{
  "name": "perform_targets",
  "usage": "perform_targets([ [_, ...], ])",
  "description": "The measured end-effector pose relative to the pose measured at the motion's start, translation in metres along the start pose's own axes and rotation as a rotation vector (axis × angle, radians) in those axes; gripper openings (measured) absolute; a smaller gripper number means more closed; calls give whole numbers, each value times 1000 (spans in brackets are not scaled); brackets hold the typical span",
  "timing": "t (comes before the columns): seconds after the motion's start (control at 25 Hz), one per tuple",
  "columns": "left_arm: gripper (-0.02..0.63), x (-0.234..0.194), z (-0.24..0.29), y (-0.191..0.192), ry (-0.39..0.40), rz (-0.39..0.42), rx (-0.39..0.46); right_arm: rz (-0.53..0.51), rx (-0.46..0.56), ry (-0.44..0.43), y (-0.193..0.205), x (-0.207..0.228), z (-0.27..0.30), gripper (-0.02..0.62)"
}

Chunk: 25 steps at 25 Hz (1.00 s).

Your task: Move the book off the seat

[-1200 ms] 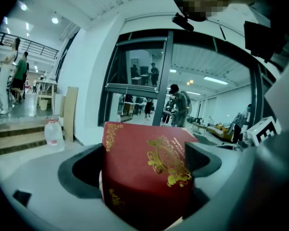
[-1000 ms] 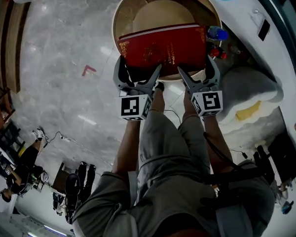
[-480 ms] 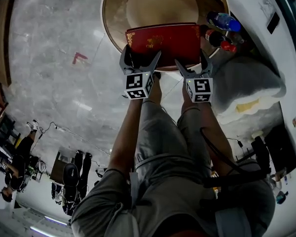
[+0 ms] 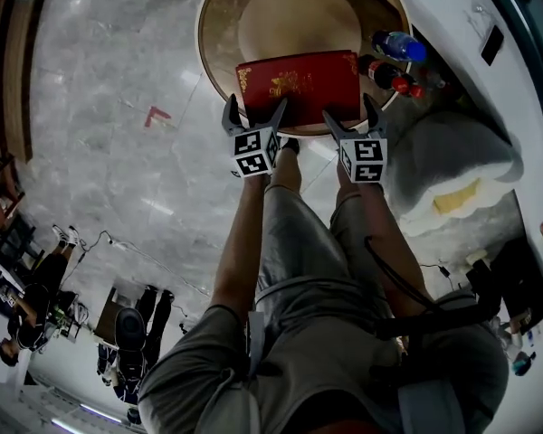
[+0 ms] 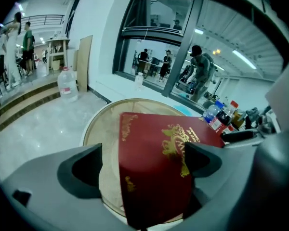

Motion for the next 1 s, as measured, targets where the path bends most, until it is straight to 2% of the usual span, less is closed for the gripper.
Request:
perform_targets([
  [0.12,526,-20,-34,-19,-57,-15,23,3,0,-20,-24,-13,-30,437],
  [0.24,526,-19,-80,-66,-59,-29,94,-24,77,-82,-81,-36,-76,436],
  [0.44,526,-6,-142,-215,-39,-20,344,-174,347,-106,-249,-67,-128,436],
  [0.56,526,7,-205,-304,-21,-7,504,-269,475,-132,-336,-98,-173,436],
  [0.68,526,23,-285,-374,-1,13,648,-342,564,-148,-395,-132,-230,436],
  [0.8,526,32,-362,-429,7,12,794,-370,663,-171,-444,-159,-281,436],
  [0.92,526,42,-420,-467,7,9,927,-407,757,-197,-486,-179,-324,436],
  [1.0,525,47,-444,-479,6,23,981,-439,810,-200,-503,-190,-349,436],
])
Point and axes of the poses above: the fingertips, and each gripper's own axes: z forward along the fingers, x to its right, y out of its underside, the point moved 1 cm from there along -z, backward along the fingers, and after that the axes turned 12 degrees about -y, right-handed, at the moved point
